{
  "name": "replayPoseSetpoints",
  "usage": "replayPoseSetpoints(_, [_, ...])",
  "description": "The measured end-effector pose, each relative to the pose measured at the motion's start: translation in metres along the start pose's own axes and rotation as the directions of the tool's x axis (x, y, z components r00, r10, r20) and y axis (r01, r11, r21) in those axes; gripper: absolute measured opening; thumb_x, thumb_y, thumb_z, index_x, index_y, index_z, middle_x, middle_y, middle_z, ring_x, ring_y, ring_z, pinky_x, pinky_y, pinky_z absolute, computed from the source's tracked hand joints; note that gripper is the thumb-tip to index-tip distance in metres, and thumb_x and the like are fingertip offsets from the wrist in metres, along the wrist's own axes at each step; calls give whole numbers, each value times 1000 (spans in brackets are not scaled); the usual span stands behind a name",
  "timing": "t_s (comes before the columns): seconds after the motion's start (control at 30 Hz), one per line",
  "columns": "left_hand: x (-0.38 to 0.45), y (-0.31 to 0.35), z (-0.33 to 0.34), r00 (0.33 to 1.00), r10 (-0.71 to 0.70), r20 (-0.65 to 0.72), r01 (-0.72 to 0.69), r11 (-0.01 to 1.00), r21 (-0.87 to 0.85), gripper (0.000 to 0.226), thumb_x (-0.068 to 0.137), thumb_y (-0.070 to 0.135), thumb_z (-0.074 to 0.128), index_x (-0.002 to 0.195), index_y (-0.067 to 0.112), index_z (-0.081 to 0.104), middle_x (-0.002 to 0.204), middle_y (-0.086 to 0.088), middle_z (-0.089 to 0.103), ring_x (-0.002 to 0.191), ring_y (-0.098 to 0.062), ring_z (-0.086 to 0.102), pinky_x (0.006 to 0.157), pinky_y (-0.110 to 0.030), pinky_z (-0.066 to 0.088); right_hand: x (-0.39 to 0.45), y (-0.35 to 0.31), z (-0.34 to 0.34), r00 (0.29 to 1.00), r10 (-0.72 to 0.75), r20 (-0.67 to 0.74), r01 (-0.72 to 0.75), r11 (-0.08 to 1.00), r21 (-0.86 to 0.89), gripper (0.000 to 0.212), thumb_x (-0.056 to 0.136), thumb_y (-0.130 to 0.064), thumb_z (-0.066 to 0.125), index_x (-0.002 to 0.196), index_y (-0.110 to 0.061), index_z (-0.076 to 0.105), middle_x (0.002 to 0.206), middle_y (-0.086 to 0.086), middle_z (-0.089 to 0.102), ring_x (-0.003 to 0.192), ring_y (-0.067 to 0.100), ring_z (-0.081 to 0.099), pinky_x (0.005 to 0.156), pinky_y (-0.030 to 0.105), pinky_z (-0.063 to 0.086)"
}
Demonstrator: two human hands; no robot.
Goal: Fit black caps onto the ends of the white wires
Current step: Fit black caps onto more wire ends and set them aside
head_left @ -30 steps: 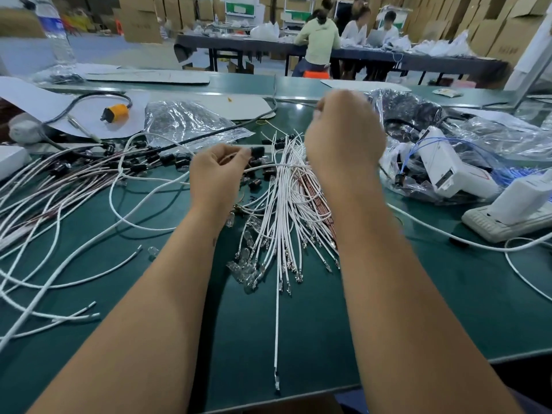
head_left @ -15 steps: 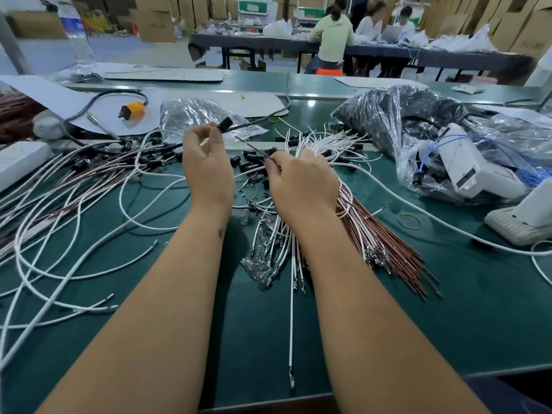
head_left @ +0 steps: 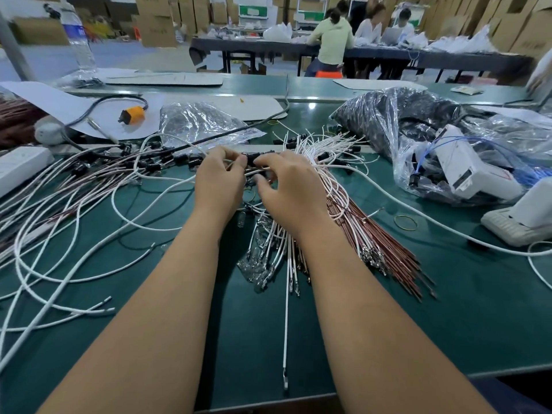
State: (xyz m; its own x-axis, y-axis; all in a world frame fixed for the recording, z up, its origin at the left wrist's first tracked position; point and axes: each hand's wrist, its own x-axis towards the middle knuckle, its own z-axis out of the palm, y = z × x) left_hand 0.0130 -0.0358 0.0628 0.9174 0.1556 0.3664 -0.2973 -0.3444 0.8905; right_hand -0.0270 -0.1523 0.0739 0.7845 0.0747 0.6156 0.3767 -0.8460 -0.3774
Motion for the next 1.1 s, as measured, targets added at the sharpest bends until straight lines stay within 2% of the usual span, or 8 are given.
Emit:
replayPoseSetpoints(0.1, [0, -1, 0, 1000, -3, 23, 3, 1000, -18, 10, 94, 20, 57, 88, 13, 58, 71, -9, 61, 53, -13, 50, 54, -26, 43, 2, 3, 3, 999, 17, -32, -17, 1000, -13, 14, 92, -14, 60, 100, -14, 71, 85, 1, 57, 85, 18, 50, 76, 30, 38])
replayPoseSetpoints(0.2, [1, -2, -4, 998, -45, 34, 49, 994, -100, 10, 90, 21, 64, 82, 15, 66, 62, 1, 55, 42, 0, 42, 44, -12, 35, 5, 7, 4, 985, 134, -107, -130, 991, 41, 12, 94, -7, 54, 95, -9, 66, 87, 0, 57, 84, 15, 49, 79, 29, 41])
replayPoseSetpoints(0.33, [5, -3, -9, 991, -110, 78, 123, 976, -180, 12, 87, 22, 69, 75, 22, 69, 62, 6, 57, 46, 2, 47, 48, -10, 40, 7, 9, 0, 939, 262, -223, -226, 958, 175, 11, 91, -12, 57, 92, -15, 67, 81, -4, 51, 82, 15, 49, 74, 29, 40])
replayPoseSetpoints(0.53, [7, -5, -12, 986, -122, 113, 143, 967, -210, 10, 88, 23, 69, 78, 22, 69, 49, 20, 56, 41, 7, 46, 46, -7, 39, 8, 11, -5, 879, 402, -256, -329, 900, 285, 11, 84, -16, 62, 82, -22, 71, 83, 2, 56, 88, 20, 50, 81, 31, 39])
replayPoseSetpoints(0.73, [4, -2, -13, 983, -113, 145, 142, 968, -207, 12, 87, 22, 69, 76, 23, 69, 48, 21, 57, 41, 7, 48, 45, -6, 37, 7, 10, -5, 891, 384, -241, -316, 907, 279, 11, 83, -16, 62, 81, -23, 70, 82, 0, 52, 89, 20, 48, 83, 32, 38])
replayPoseSetpoints(0.93, [1, 2, -12, 979, -79, 188, 114, 977, -182, 10, 87, 21, 69, 76, 22, 69, 49, 21, 59, 43, 6, 49, 46, -7, 38, 5, 11, -1, 951, 274, -145, -259, 959, 115, 8, 84, -20, 62, 83, -24, 69, 79, -7, 44, 87, 15, 41, 78, 27, 30])
replayPoseSetpoints(1.03, [0, 2, -12, 978, -88, 189, 122, 977, -175, 10, 87, 21, 69, 76, 22, 70, 49, 22, 59, 42, 6, 49, 47, -7, 39, 6, 11, -3, 942, 290, -170, -273, 955, 116, 9, 84, -19, 61, 83, -23, 68, 76, -9, 40, 86, 15, 41, 78, 28, 31])
replayPoseSetpoints(1.1, [1, 2, -12, 978, -100, 181, 131, 977, -168, 12, 87, 23, 69, 75, 24, 69, 49, 22, 58, 41, 6, 49, 46, -7, 39, 7, 14, -5, 913, 341, -225, -309, 937, 165, 9, 84, -19, 60, 82, -21, 69, 78, -5, 46, 88, 18, 44, 79, 29, 34])
